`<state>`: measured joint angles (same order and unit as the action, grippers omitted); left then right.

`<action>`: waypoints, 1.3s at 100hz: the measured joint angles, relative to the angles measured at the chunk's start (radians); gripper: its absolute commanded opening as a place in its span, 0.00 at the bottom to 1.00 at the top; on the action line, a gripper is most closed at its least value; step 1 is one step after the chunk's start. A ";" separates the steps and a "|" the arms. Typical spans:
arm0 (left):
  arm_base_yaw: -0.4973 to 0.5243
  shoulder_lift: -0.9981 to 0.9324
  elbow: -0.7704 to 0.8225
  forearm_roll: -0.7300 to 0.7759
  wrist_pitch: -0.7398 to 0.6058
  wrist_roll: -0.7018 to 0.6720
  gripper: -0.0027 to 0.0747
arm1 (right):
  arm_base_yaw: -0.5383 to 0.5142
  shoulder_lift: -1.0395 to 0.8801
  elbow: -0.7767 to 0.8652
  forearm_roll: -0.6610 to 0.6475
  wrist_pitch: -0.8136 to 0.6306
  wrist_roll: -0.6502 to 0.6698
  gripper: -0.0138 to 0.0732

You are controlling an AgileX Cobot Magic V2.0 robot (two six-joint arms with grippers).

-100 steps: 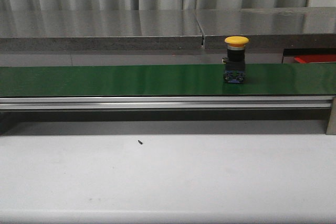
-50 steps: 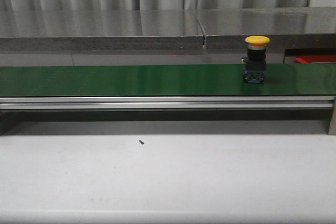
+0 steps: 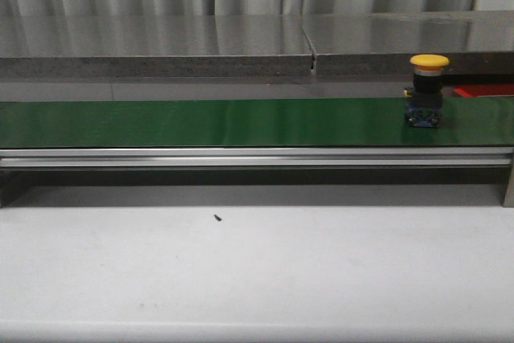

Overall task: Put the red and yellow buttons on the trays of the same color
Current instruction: 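Grasp the yellow button at the belt's far end with the right gripper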

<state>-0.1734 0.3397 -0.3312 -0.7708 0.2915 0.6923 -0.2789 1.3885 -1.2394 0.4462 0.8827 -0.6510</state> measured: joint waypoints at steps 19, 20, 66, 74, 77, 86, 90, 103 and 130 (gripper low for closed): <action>0.000 0.000 0.000 0.000 0.000 0.000 0.01 | 0.088 0.083 0.002 0.000 -0.050 -0.039 0.86; 0.000 0.000 0.000 0.000 0.000 0.000 0.01 | 0.090 0.086 0.002 0.000 -0.051 -0.040 0.86; 0.000 0.000 0.000 0.000 0.000 0.000 0.01 | 0.147 0.277 0.002 0.003 -0.162 -0.071 0.86; 0.000 0.000 0.000 0.000 0.000 0.000 0.01 | 0.147 0.296 0.002 0.006 -0.185 -0.077 0.86; 0.000 0.000 0.000 0.000 0.000 0.000 0.01 | 0.147 0.307 0.002 0.008 -0.196 -0.079 0.86; 0.000 0.000 0.000 0.000 0.000 0.000 0.01 | 0.147 0.326 0.002 0.011 -0.228 -0.080 0.86; 0.000 0.000 0.000 0.000 0.000 0.000 0.01 | 0.147 0.330 0.002 0.011 -0.241 -0.080 0.85; 0.000 0.000 0.000 0.000 0.000 0.000 0.01 | 0.147 0.351 -0.018 0.013 -0.267 -0.084 0.81; 0.000 0.000 0.000 0.000 0.000 0.000 0.01 | 0.147 0.384 -0.049 0.015 -0.261 -0.084 0.31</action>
<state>-0.1734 0.3397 -0.3312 -0.7708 0.2915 0.6923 -0.1318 1.7722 -1.2886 0.4611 0.6222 -0.7354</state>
